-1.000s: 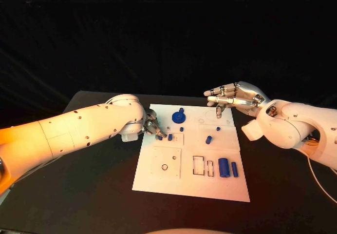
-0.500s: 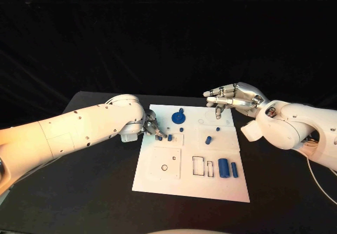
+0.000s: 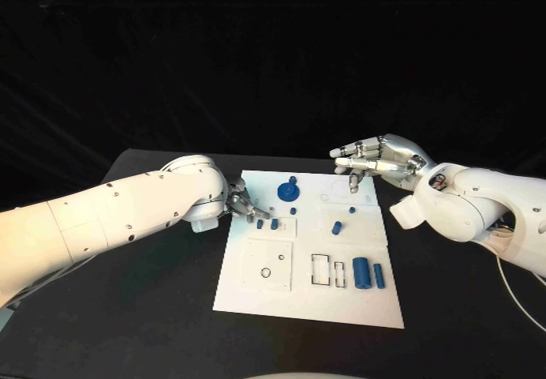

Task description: Assemble the parts on the task board

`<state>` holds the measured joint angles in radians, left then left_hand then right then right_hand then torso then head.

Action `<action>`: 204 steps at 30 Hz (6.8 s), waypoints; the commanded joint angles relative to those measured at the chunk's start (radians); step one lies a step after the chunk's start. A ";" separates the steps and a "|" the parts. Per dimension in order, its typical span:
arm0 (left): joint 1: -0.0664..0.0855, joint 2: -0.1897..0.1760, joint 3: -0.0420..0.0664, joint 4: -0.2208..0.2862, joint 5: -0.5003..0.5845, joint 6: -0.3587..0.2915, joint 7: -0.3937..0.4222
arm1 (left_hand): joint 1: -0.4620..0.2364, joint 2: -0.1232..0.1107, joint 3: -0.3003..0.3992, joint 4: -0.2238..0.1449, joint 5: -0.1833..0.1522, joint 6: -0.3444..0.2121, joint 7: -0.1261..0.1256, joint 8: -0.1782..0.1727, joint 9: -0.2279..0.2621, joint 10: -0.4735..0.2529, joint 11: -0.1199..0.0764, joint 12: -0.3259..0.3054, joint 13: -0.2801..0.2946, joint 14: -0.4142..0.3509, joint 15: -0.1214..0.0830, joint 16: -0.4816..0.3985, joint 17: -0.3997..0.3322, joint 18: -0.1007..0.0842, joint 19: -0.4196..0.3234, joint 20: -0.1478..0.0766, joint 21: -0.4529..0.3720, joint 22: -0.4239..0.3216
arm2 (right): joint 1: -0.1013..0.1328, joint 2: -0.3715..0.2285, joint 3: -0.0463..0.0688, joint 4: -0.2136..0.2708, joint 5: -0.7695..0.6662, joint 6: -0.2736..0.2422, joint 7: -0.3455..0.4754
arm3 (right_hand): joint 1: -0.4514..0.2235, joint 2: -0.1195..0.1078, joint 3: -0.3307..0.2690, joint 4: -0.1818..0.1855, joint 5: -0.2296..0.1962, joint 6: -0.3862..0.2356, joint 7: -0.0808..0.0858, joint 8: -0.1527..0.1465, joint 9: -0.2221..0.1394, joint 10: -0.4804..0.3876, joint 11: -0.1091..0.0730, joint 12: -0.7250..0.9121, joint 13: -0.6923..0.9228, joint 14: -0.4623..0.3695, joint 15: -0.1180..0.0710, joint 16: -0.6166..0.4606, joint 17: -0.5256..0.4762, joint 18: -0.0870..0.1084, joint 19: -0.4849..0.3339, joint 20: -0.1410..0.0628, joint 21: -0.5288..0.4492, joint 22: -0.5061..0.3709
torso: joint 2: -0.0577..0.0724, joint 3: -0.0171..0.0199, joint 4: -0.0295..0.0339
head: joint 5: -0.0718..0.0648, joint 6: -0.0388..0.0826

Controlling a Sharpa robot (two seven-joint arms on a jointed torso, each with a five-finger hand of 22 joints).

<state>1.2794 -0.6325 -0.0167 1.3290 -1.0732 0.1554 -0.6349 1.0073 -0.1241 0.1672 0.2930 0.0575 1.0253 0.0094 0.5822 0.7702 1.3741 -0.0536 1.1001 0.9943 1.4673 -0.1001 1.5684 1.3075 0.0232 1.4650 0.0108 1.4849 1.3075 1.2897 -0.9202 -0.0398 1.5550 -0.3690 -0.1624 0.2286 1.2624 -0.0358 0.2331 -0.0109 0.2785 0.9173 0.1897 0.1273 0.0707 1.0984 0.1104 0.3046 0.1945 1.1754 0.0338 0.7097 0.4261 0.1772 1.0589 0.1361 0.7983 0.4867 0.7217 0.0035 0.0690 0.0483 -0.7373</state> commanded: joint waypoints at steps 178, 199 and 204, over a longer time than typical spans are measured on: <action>-0.043 0.078 -0.004 -0.091 -0.237 -0.178 0.418 | 0.425 -0.023 0.282 -0.263 -0.002 0.105 0.115 -0.441 -0.615 -0.153 0.107 -0.896 -0.880 0.036 0.075 -0.186 -0.107 0.048 0.002 0.066 -0.210 0.031 | -0.008 0.022 0.000 -0.055 -0.069 -0.019 0.003 | 0.020 0.017 0.023 0.000 -0.029 0.007 -0.002 0.012 -0.002 0.017 -0.005 -0.003 -0.037 -0.001 -0.003 0.008 -0.009 0.006 0.008 -0.005 0.003 0.002 | 0.002 0.0037 0.0021 | -0.023 0.007; -0.044 0.081 -0.005 -0.098 -0.228 -0.146 0.419 | 0.402 -0.053 0.284 -0.271 -0.002 0.045 0.149 -0.488 -0.639 -0.194 0.137 -0.946 -0.894 0.027 0.097 -0.196 -0.132 0.052 -0.011 0.082 -0.236 0.017 | -0.008 0.020 0.000 -0.056 -0.069 -0.016 -0.009 | 0.020 0.016 0.023 0.000 -0.031 0.006 -0.001 0.012 -0.002 0.017 -0.005 -0.003 -0.040 -0.003 -0.003 0.007 -0.009 0.006 0.007 -0.005 0.003 0.001 | 0.001 0.0043 0.0028 | -0.025 0.005; -0.044 0.080 -0.005 -0.101 -0.223 -0.148 0.421 | 0.396 -0.061 0.284 -0.272 -0.002 0.008 0.154 -0.511 -0.653 -0.201 0.143 -0.956 -0.898 0.025 0.103 -0.197 -0.137 0.054 -0.016 0.089 -0.246 0.011 | -0.009 0.020 0.000 -0.057 -0.069 -0.018 -0.009 | 0.020 0.015 0.023 0.000 -0.031 0.005 -0.001 0.012 -0.002 0.016 -0.004 -0.003 -0.041 -0.004 -0.002 0.006 -0.010 0.006 0.006 -0.005 0.002 0.001 | 0.001 0.0041 0.0026 | -0.025 0.005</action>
<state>1.2365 -0.5540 -0.0212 1.2286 -1.3055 -0.0161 -0.2170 1.4074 -0.1793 0.4516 0.0258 0.0538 1.0374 0.1638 0.0742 0.1195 1.1792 0.0875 0.1471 0.0983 1.4638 -0.0033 1.3756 1.1712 0.0847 1.4470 0.0931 1.2431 1.3074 1.2820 -0.9009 -0.0403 1.4978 -0.4340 -0.1950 0.2182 1.2795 -0.0187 0.2528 -0.0137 0.2532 0.9204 0.1866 0.1350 0.0698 1.1089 0.1066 0.3045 0.1547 1.1754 0.0338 0.7133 0.4174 0.1772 1.0624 0.1326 0.7982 0.4871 0.7226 0.0079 0.0714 0.0237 -0.7324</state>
